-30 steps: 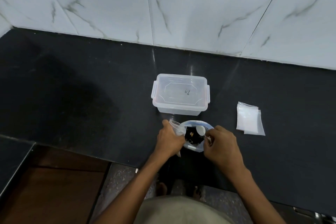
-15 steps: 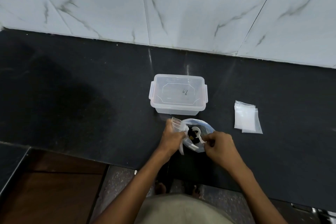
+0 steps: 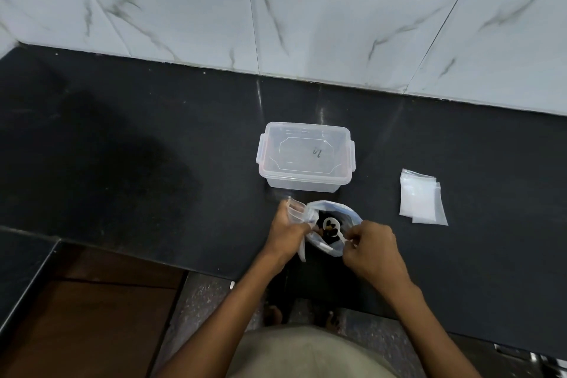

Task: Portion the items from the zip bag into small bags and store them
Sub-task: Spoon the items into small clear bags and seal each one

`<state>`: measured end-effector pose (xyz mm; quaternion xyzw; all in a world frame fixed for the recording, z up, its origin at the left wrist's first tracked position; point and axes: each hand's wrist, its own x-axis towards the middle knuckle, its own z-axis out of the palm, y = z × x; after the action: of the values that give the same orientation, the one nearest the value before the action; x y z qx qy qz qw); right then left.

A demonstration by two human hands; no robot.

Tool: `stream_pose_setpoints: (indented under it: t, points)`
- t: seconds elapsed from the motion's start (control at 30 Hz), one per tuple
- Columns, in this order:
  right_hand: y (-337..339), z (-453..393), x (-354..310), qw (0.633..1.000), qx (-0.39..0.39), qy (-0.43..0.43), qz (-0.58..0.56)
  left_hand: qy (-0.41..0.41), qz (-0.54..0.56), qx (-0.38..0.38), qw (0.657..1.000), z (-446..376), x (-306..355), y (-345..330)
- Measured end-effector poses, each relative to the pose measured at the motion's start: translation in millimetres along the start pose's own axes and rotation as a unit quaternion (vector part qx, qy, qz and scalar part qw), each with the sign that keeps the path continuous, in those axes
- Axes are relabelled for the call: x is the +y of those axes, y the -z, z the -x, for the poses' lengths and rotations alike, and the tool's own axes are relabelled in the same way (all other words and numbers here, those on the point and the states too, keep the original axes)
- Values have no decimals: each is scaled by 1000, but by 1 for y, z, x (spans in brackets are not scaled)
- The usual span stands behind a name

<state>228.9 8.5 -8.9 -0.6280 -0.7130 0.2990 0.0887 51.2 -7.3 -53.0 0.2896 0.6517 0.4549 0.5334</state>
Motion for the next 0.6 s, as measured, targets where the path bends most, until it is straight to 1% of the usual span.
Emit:
stream_pose_setpoints:
  t: [0.07, 0.1, 0.13, 0.2, 0.27, 0.33, 0.4, 0.5, 0.53, 0.6]
  points:
    - [-2, 4, -4, 999, -36, 23, 27, -6, 13, -7, 1000, 2, -1, -1]
    - [-3, 2, -4, 998, -46, 23, 22, -8, 22, -14, 1000, 2, -3, -1]
    - [-3, 0, -3, 999, -46, 11, 8, -9, 37, -23, 999, 3, -4, -1]
    - [-1, -4, 1, 1000, -21, -9, -5, -7, 74, -39, 996, 4, -7, 1]
    - [-2, -2, 3, 1000, -13, -6, 5, -2, 95, -43, 995, 5, -6, 1]
    - [-6, 1, 2, 1000, -16, 3, -7, 2, 95, -29, 995, 5, -4, -1]
    - [-5, 0, 1, 996, -20, -33, -79, 7, 81, -14, 997, 4, -4, -4]
    - [-3, -4, 6, 965, -41, -135, -221, 16, 44, -2, 999, 4, -4, -1]
    - [-2, -4, 8, 954, -44, -155, -252, 14, 35, 5, 999, 5, -4, 0]
    - [2, -3, 9, 940, -47, -165, -295, 7, 18, 26, 999, 5, -6, 1]
